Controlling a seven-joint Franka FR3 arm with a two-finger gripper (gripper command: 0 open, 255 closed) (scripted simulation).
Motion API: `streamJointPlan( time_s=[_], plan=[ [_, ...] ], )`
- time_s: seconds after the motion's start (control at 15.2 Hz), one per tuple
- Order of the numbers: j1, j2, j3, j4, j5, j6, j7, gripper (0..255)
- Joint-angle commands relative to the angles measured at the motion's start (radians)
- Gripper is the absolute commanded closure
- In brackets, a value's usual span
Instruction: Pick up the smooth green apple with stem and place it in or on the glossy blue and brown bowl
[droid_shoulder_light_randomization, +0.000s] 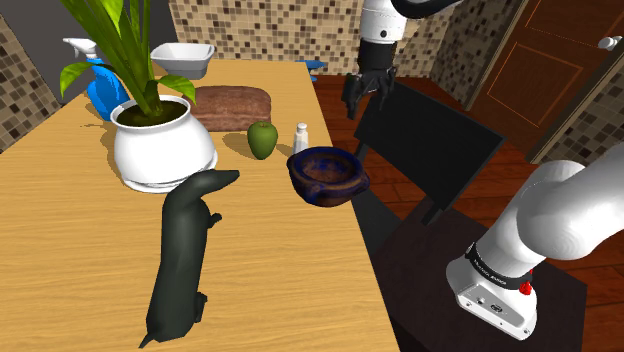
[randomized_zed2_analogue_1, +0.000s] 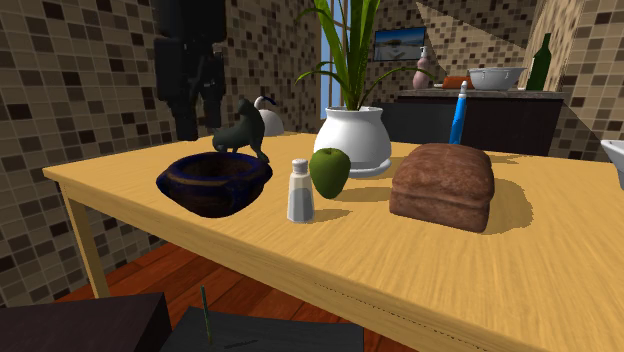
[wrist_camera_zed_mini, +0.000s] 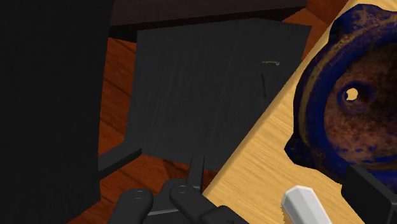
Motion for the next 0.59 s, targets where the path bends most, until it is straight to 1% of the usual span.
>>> streamJointPlan(
  time_s=[0.0, 0.26, 0.53],
  plan=[
    [0.005, 0.068, 0.021, 0.043, 0.013, 0.021, 0.046, 0],
    [0.017, 0.212, 0.058, 0.154, 0.029, 0.048, 0.136, 0],
    [0.032, 0.362, 0.086, 0.287, 0.032, 0.061, 0.223, 0]
  ],
)
